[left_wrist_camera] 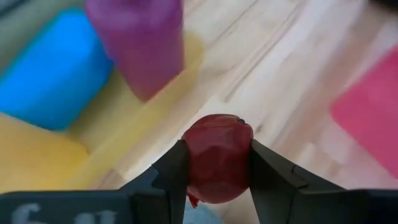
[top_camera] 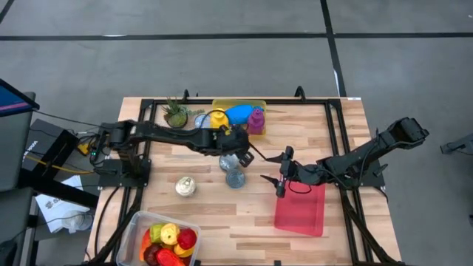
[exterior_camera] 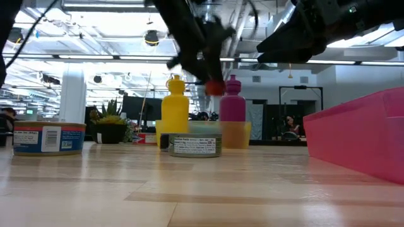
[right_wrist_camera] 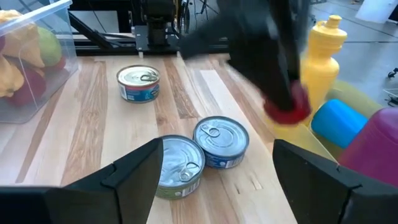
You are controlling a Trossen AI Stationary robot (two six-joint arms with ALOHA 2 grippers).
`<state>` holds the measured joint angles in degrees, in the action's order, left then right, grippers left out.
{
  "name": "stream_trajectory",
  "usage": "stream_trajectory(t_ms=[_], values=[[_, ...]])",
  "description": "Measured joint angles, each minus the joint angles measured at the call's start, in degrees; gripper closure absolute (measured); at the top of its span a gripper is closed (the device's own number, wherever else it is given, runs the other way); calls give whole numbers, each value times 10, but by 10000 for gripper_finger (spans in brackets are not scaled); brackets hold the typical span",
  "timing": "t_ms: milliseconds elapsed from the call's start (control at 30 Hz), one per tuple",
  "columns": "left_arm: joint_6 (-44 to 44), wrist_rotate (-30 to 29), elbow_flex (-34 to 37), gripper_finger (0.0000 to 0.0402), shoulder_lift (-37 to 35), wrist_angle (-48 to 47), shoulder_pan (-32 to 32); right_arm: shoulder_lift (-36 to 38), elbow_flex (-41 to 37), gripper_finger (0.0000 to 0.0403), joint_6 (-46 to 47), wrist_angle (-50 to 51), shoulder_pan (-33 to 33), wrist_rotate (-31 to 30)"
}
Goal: Pick & Place Food Item
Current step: Put the red pomegranate into the white bin
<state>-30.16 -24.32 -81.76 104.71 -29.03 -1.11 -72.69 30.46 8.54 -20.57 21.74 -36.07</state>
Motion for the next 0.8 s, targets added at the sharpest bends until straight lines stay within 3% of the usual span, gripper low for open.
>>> stream_trajectory(t_ms=[200,367,500,600,800], values=[[59,-58,53,277,-106,43,50,0,0,111,-1,10,0,0],[115,-75,222,277,-233,256,97,0,0,111,-6,10,0,0],[201,-5,392,277,-333,514,134,0,0,111,-15,6,-1,0],[229,68,501,278,-406,630,157,0,0,111,-15,7,-5,0],[255,186,614,278,-569,677,173,0,0,111,-15,9,-11,0]])
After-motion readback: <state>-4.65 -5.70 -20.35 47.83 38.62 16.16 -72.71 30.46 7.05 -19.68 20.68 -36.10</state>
